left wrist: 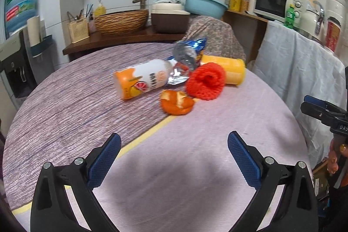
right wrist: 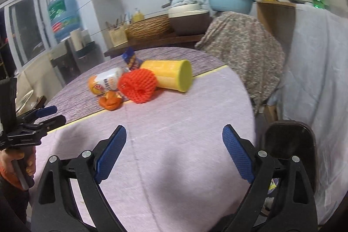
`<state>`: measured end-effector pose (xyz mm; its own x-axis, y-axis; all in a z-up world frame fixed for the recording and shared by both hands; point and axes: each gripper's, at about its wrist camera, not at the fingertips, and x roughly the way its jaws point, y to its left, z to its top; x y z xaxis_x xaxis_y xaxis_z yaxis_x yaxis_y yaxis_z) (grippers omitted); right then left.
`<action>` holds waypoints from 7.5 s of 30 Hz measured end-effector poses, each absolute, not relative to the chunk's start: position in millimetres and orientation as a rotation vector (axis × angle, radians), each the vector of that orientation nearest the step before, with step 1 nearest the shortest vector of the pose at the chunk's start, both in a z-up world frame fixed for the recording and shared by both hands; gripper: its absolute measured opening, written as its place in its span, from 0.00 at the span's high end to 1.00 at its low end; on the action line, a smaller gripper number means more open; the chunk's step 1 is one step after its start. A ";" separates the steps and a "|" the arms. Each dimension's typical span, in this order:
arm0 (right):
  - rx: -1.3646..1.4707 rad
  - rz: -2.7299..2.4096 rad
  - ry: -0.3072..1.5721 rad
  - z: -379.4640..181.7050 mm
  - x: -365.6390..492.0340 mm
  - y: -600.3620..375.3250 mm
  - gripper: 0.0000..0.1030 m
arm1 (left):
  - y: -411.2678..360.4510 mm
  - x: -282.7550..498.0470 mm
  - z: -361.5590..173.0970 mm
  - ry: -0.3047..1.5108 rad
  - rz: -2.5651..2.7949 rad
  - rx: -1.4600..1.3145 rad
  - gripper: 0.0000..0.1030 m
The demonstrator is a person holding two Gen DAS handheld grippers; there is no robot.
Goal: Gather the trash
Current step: 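Grasp the orange peel with the left gripper while the right grasps the red foam net, then carry the peel and red net over the bin and open both grippers, then grasp the white juice bottle with the left gripper while the right grasps the yellow can, then lift the bottle and yellow can and carry them toward the bin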
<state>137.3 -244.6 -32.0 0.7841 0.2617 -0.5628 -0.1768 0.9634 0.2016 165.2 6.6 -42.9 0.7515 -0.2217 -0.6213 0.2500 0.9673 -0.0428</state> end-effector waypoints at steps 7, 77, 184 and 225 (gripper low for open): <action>0.072 0.346 0.667 -27.3 177.9 -193.5 0.14 | 23.8 183.5 -51.6 0.726 -0.261 -0.023 0.16; 0.050 0.141 0.557 -51.6 95.7 -296.8 0.87 | -116.6 162.1 -36.2 0.712 -0.569 -0.047 0.88; -0.502 0.445 0.607 -16.0 228.5 -174.2 0.07 | -12.3 334.9 -65.6 0.913 -0.493 0.748 0.39; -0.592 0.570 0.917 -53.4 313.7 -139.0 0.28 | 38.4 243.6 -70.8 0.855 -0.535 0.370 0.41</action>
<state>313.7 -139.0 -53.4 0.4877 0.1976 -0.8504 -0.6750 0.7031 -0.2237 243.6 38.4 -70.8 0.5382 -0.2945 -0.7897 0.5813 0.8082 0.0948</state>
